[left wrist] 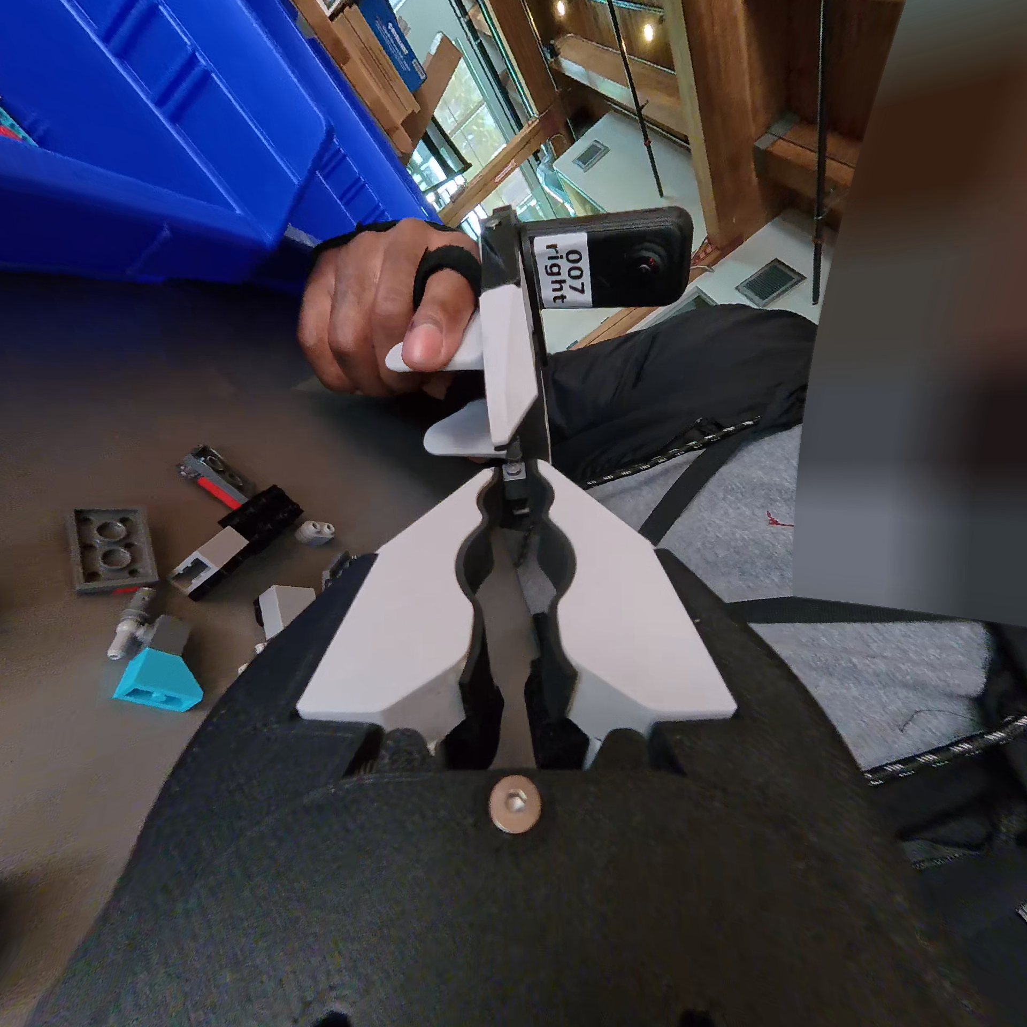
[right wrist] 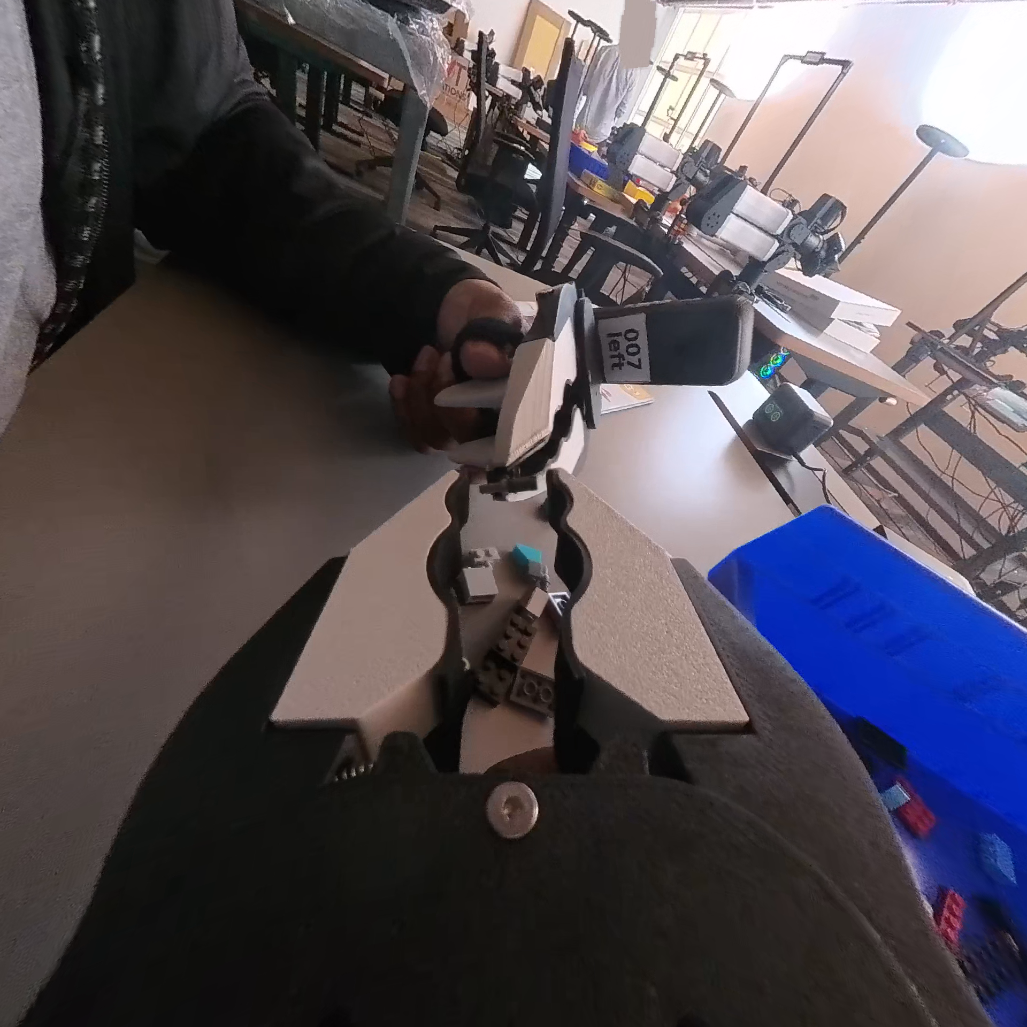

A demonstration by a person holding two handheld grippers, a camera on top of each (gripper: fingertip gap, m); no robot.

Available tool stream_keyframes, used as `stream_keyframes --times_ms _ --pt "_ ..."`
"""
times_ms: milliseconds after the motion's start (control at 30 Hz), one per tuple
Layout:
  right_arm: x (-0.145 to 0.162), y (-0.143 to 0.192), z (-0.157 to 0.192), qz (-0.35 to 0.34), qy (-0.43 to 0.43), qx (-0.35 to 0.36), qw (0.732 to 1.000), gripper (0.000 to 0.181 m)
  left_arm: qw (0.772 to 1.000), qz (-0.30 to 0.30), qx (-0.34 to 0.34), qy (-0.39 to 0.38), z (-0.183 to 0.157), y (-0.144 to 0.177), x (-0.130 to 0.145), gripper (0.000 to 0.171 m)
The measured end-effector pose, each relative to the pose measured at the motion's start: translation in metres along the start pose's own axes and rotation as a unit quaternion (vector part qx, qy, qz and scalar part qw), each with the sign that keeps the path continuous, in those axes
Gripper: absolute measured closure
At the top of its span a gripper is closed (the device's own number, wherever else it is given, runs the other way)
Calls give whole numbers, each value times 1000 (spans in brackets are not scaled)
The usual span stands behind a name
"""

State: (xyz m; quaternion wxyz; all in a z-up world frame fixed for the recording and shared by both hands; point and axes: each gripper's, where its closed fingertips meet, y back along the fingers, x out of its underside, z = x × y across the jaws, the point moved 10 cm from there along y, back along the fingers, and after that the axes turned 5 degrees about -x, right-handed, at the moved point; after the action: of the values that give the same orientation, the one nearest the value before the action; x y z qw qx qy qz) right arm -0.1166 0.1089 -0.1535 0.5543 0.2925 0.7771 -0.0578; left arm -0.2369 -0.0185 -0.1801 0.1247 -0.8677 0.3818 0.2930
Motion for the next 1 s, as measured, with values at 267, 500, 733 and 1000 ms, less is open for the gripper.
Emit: stream_keyframes --times_ms 267,500,733,1000 --pt "0 1 1 1 15 3 1000 161 1000 2 9 12 1 -1 1 164" --pt "0 1 1 1 14 2 1000 161 1000 2 12 15 1 0 1 163" --pt "2 1 0 2 2 2 1000 161 1000 4 4 18 2 1 0 163" --pt "3 1 1 2 -2 8 1000 161 1000 5 -4 12 2 1 0 163"
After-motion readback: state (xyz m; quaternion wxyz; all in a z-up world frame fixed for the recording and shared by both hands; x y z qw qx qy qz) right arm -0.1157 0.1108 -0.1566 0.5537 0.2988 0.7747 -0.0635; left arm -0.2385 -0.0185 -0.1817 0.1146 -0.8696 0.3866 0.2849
